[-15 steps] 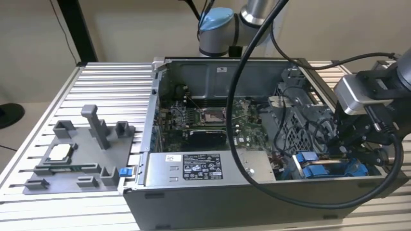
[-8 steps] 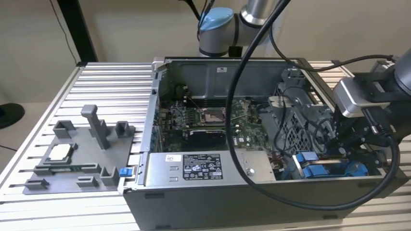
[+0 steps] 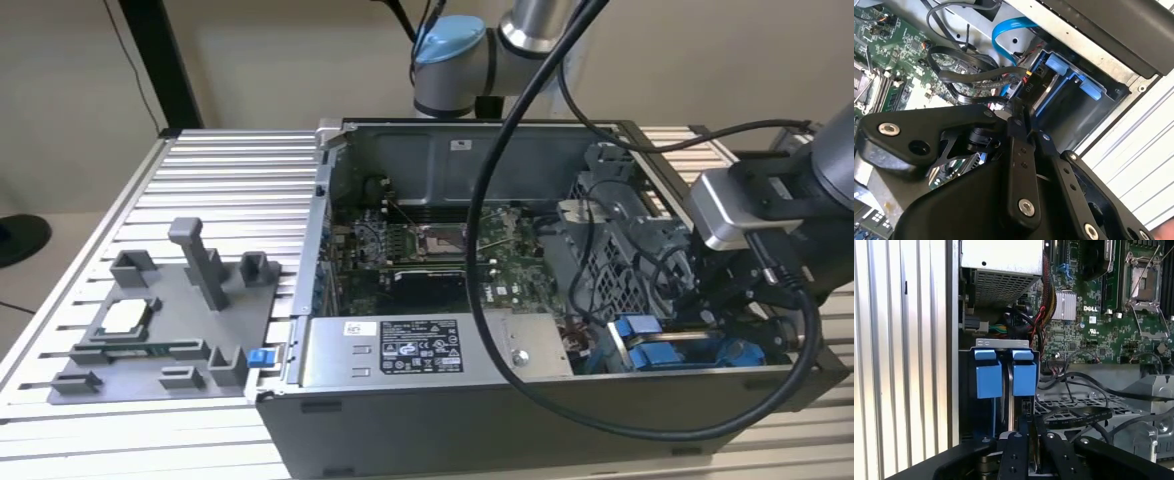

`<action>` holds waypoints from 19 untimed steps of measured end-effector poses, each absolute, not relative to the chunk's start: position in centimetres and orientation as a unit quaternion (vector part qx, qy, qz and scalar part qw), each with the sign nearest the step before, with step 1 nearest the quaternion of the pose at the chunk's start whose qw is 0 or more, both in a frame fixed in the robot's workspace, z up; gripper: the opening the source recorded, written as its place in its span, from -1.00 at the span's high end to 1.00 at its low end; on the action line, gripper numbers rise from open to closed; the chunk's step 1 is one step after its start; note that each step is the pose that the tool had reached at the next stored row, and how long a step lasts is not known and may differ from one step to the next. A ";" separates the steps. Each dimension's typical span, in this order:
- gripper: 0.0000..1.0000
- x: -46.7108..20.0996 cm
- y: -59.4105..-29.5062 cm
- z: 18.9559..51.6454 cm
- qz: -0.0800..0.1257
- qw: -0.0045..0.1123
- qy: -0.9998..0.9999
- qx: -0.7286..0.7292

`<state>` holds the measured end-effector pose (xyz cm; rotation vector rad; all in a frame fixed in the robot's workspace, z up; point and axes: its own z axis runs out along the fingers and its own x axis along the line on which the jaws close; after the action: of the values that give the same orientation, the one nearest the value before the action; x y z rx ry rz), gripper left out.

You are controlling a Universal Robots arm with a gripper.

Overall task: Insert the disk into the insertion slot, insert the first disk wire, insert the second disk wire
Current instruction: 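Insert the second disk wire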

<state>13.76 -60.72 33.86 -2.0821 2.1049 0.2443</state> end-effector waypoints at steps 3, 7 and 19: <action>1.00 13.8 -60.7 33.8 0.082 0.085 0.706 -0.698; 1.00 13.8 -60.7 33.8 0.082 0.085 0.706 -0.698; 1.00 13.8 -60.6 33.8 0.082 0.086 0.706 -0.698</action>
<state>13.79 -60.57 33.84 -2.0811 2.1039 0.2454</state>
